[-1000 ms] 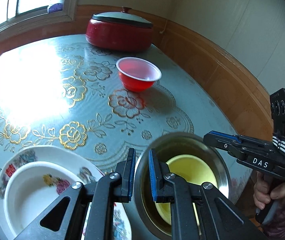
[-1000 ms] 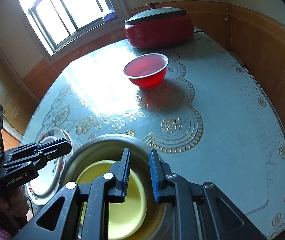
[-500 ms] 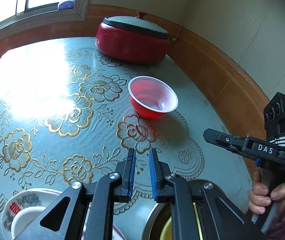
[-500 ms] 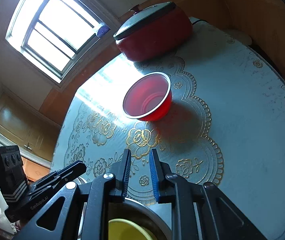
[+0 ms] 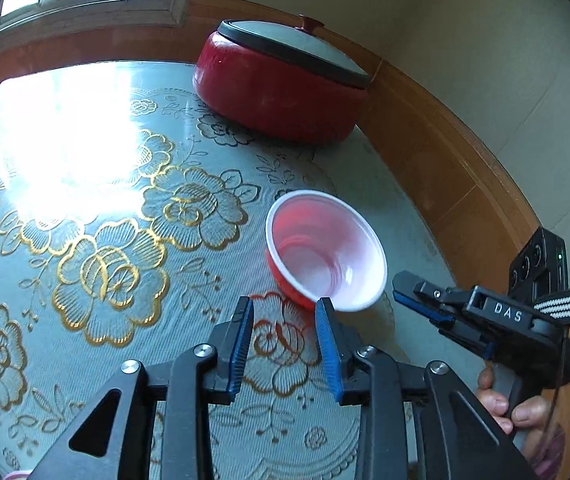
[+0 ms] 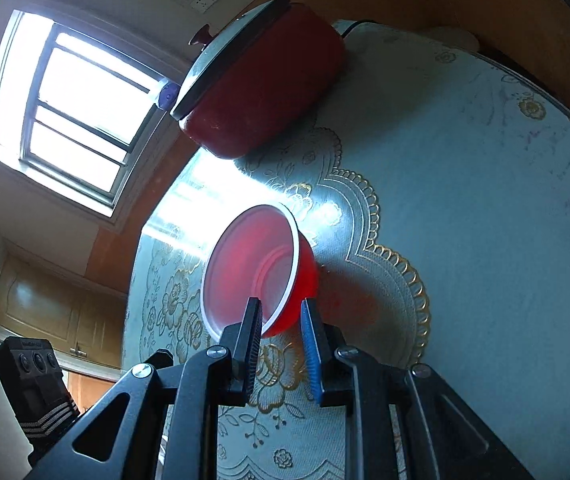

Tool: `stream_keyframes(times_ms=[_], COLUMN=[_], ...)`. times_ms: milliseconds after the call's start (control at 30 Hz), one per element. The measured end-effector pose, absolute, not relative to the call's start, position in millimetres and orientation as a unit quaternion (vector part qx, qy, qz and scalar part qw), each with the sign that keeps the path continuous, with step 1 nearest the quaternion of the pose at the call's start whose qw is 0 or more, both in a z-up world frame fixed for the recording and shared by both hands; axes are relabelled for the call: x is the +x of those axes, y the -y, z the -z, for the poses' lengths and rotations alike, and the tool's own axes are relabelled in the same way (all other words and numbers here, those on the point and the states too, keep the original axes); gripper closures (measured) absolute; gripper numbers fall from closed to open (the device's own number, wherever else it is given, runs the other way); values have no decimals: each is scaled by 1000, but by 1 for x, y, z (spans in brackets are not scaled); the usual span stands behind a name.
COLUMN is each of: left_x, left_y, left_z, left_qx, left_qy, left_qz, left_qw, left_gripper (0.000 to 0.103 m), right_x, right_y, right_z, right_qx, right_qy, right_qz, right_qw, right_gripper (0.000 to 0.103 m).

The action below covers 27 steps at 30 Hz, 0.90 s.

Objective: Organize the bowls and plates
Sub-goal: 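Move the left gripper to the rim of the red plastic bowl, then close the left gripper on the red bowl rim and lift it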

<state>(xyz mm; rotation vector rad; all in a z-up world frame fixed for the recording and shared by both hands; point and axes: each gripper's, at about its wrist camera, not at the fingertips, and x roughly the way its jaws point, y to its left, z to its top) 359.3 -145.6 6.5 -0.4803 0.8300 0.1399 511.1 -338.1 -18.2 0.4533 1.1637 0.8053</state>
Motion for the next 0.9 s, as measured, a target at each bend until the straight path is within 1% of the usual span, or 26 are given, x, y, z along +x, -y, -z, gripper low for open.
stream_keyframes(times_ms=[67, 100, 333, 367, 467, 567, 633, 900], left_x=[369, 375, 407, 410, 414, 409, 404, 369], left_y=[143, 141, 130, 129, 135, 146, 148, 172], left_z=[-4, -3, 10, 13, 20, 20, 20, 13], left_qx=[-233, -234, -245, -246, -248, -228, -236, -219], left_qy=[-400, -401, -415, -419, -431, -435, -442, -462], left_qz=[-66, -66, -73, -72, -47, -42, -37, -22], left_qw=[884, 883, 873, 871, 867, 870, 865, 859], left_gripper=[70, 70, 72, 74, 88, 88, 88, 88], right_x=[518, 519, 524, 525, 525, 520, 515, 485], right_y=[336, 334, 323, 323, 324, 328, 333, 353], right_z=[21, 21, 26, 27, 27, 21, 17, 13], right_qx=[205, 203, 186, 184, 180, 168, 169, 168], right_qy=[-529, -527, -528, -528, -527, -522, -521, -539], right_qz=[-364, -364, -365, -363, -365, -366, -372, -381], right_qw=[739, 741, 744, 745, 746, 752, 750, 732], right_gripper=[83, 85, 92, 92, 94, 94, 94, 93])
